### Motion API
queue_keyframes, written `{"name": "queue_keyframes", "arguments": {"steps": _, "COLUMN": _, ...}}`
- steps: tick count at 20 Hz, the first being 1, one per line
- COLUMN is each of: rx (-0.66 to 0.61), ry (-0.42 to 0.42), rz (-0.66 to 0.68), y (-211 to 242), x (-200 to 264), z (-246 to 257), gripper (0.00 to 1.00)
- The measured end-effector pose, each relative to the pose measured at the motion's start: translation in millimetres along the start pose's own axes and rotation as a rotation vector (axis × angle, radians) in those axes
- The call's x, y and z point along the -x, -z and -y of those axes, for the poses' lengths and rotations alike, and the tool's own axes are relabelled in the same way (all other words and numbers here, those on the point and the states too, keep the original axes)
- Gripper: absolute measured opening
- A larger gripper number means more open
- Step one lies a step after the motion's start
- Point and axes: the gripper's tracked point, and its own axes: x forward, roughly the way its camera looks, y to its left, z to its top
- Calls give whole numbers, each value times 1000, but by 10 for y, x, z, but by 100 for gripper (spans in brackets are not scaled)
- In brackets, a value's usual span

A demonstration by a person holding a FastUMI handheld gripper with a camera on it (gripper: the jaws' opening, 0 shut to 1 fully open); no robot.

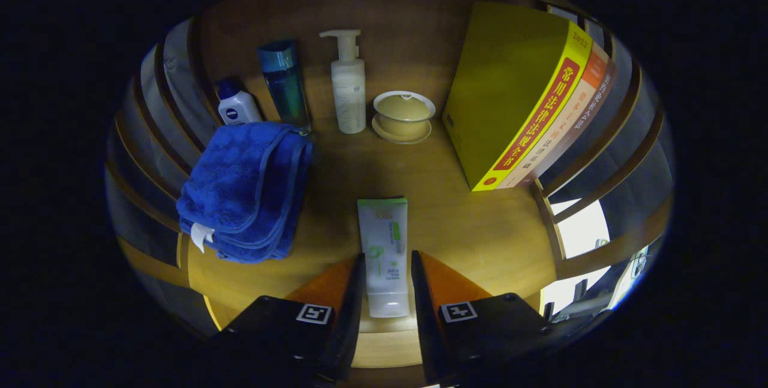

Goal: Pull open the drawer, take out the items inside it, and place them on the countertop above the cabinet.

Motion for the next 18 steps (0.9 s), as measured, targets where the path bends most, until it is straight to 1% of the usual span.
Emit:
{"name": "queue_keyframes", "arguments": {"steps": 4, "rx": -55, "ry": -25, "rz": 53, "y": 80, "x": 215, "z": -41, "gripper": 72}}
{"name": "queue_keyframes", "arguments": {"steps": 5, "rx": -64, "ry": -26, "rz": 69, "y": 116, "x": 280, "z": -44, "gripper": 74}}
{"name": "queue_keyframes", "arguments": {"steps": 7, "rx": -54, "ry": -44, "rz": 114, "y": 181, "x": 456, "z": -92, "gripper": 87}}
{"name": "queue_keyframes", "arguments": {"steps": 9, "rx": -14, "ry": -39, "rz": 167, "y": 232, "x": 662, "z": -68, "gripper": 100}}
{"name": "queue_keyframes", "arguments": {"steps": 13, "rx": -6, "ry": -48, "rz": 300, "y": 210, "x": 1157, "z": -116, "gripper": 99}}
{"name": "queue_keyframes", "arguments": {"steps": 18, "rx": 5, "ry": -53, "rz": 425, "y": 390, "x": 1671, "z": -156, "gripper": 99}}
